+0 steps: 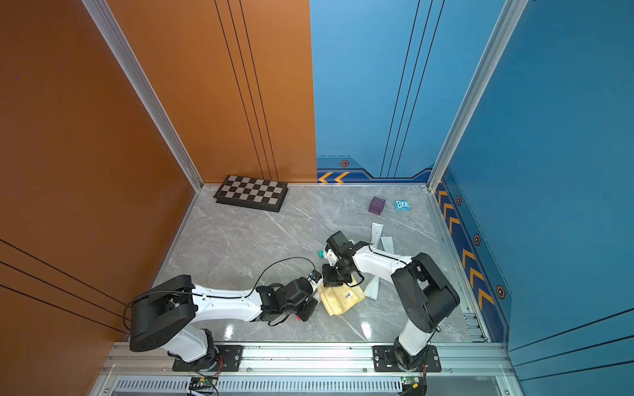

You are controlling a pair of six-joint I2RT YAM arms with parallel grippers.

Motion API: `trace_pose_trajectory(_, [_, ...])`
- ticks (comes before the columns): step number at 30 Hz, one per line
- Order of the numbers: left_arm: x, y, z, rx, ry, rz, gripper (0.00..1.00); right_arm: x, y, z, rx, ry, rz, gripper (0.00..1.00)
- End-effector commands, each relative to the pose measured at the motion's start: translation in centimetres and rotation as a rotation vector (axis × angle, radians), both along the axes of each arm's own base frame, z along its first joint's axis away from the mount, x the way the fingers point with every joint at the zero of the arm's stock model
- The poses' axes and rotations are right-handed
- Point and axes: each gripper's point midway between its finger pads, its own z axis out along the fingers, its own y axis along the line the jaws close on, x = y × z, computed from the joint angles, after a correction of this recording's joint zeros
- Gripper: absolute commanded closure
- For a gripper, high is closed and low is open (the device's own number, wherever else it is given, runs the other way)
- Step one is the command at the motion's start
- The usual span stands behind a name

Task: Wipe the surface of the toothpaste tube
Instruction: Wipe the dirt from the toothpaste tube.

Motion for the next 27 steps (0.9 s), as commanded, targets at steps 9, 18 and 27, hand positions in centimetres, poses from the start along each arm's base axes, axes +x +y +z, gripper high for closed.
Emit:
trace_pose_trajectory(9, [-4.0,6.1,-6.4,0.322,0.112,-0.124,0.84,-0.5,-2.2,-1.3,-0.065,0.002,-0.031,1.00])
trace_pose_trajectory(18, [-4.1,6.1,-6.5,0.329,0.113,-0.127,0.84,1.1,0.8,5.4,0.259,0.018,-0.045,1.00])
trace_pose_trajectory(27, [-4.0,6.2,-6.4,0.330,0.109,-0.124,0.85,-3.0,1.4,-0.1,0.115,0.114,0.026,1.00])
